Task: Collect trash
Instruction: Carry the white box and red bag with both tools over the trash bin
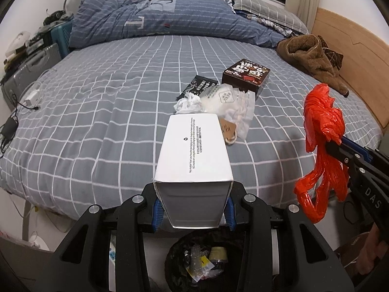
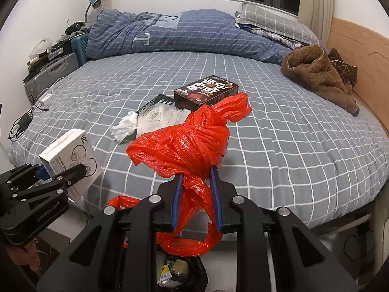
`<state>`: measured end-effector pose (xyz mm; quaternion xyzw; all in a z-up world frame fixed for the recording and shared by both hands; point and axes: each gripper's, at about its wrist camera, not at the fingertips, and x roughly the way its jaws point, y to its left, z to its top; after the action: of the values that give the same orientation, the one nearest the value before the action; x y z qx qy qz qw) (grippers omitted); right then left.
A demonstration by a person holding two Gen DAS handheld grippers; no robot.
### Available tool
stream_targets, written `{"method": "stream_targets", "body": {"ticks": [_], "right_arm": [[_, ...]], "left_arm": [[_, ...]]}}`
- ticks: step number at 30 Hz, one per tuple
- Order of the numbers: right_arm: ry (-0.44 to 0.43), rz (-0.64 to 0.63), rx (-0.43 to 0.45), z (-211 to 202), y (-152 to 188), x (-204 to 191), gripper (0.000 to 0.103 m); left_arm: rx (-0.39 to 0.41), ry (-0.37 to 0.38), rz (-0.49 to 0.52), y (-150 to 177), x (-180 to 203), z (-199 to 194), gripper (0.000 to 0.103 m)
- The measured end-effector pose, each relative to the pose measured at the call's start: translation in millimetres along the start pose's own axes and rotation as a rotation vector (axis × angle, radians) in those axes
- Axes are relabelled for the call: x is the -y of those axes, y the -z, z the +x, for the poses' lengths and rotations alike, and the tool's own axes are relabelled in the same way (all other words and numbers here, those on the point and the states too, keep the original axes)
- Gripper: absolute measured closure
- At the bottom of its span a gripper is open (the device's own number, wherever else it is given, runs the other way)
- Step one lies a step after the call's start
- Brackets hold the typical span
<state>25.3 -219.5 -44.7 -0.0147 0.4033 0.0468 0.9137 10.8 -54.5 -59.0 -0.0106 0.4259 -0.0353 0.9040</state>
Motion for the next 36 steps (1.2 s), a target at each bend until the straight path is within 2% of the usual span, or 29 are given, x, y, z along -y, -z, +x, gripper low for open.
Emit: {"method": "stream_targets", "body": {"ticks": [17,29,36], "right_arm": [[-0.021,0.002,-0.047,-27.0,45.6,-13.8,0.082],[-0.025,0.006,-0.092,-49.1,83.5,-17.1,0.082],[-0.038,0.026,-0.170,-57.7,111.9,-14.5,0.082]], "left_arm": [[-0.015,0.012,0.000,38.5,7.5,-28.0,0.065],[-0.074,0.011,0.003,83.7,14.6,-43.3,0.065],[-0.128,0.021,-0.010,103.2,15.6,-47.9,0.065]]}}
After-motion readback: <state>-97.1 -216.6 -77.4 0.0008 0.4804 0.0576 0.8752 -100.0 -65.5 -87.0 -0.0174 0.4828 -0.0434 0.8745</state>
